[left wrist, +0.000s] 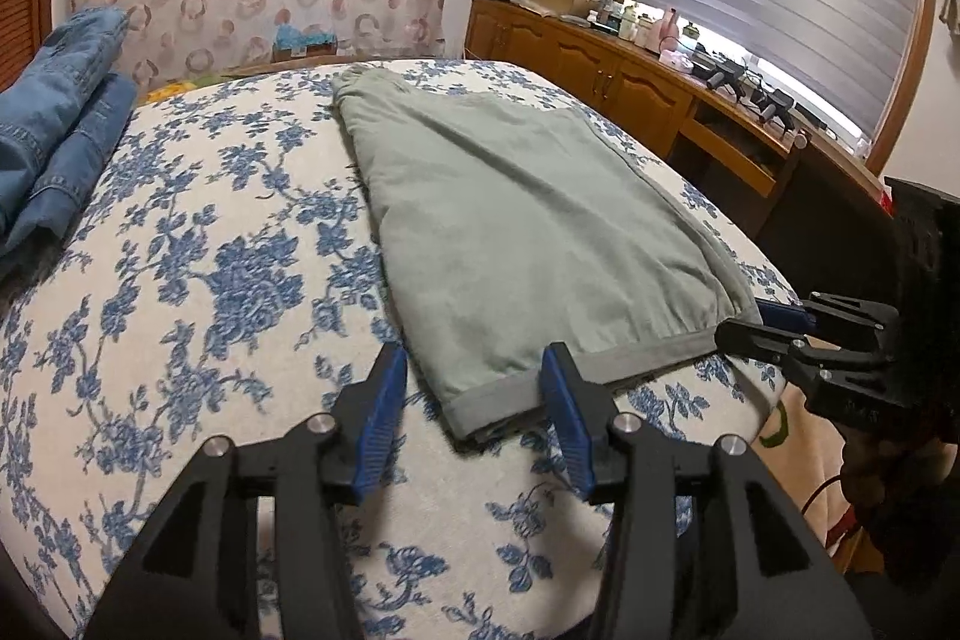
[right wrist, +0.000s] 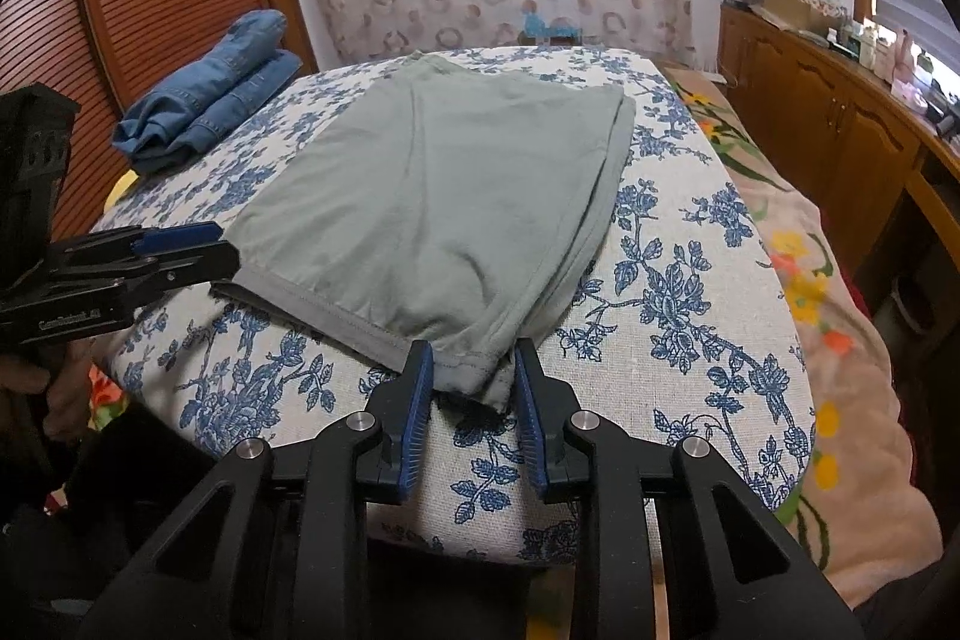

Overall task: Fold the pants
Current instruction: 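Close both grippers on the grey-green pants hem edge, then lift the held pants up off the bed with both grippers, then lower the held pants back onto the bed with both grippers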

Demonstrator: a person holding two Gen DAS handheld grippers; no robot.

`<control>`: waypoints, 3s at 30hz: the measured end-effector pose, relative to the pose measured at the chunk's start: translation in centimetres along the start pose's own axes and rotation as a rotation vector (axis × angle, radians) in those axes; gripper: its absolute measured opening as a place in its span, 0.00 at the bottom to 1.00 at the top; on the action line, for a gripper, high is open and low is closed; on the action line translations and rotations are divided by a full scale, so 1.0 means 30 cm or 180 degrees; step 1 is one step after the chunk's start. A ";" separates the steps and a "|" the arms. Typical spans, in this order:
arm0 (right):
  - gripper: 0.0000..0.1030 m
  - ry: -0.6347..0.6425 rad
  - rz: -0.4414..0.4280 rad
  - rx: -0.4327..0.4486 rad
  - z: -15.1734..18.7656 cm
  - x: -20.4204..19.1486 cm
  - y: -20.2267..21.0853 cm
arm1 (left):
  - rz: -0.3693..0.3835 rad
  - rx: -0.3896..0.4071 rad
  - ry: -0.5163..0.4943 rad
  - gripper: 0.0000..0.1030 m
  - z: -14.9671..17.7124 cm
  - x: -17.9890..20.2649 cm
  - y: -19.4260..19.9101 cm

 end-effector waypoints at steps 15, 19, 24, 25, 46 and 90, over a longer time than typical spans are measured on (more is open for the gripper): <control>0.15 -0.0046 -0.0144 -0.0017 -0.007 0.011 0.001 | 0.0079 0.0086 0.0096 0.27 0.047 0.004 0.006; 0.11 -0.0044 -0.0175 -0.0008 -0.009 0.007 0.002 | 0.0125 0.0109 0.0106 0.13 0.046 0.004 0.010; 0.09 -0.0104 -0.0259 0.0018 -0.027 0.010 0.004 | 0.0188 0.0270 0.0082 0.06 0.011 0.014 0.061; 0.09 -0.0071 -0.0267 0.0037 -0.041 0.002 0.009 | 0.0211 0.0318 0.0085 0.06 0.001 0.012 0.077; 0.08 0.0680 -0.0576 0.1005 -0.419 -0.318 0.366 | -0.0292 0.1189 -0.0297 0.05 -0.345 -0.069 0.568; 0.08 0.0717 -0.0549 -0.0098 -0.392 -0.352 -0.219 | -0.0639 0.0288 -0.0179 0.05 -0.140 -0.308 0.162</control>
Point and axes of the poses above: each gripper's, at about its wrist camera, not at the fingertips, and y roughly against the way its jaws point, x to its right, z to its underside, the point moved 3 cm from there along -y, roughly the way its jaws point, and after that the axes turned 12 degrees about -y, right-handed, at the moved point
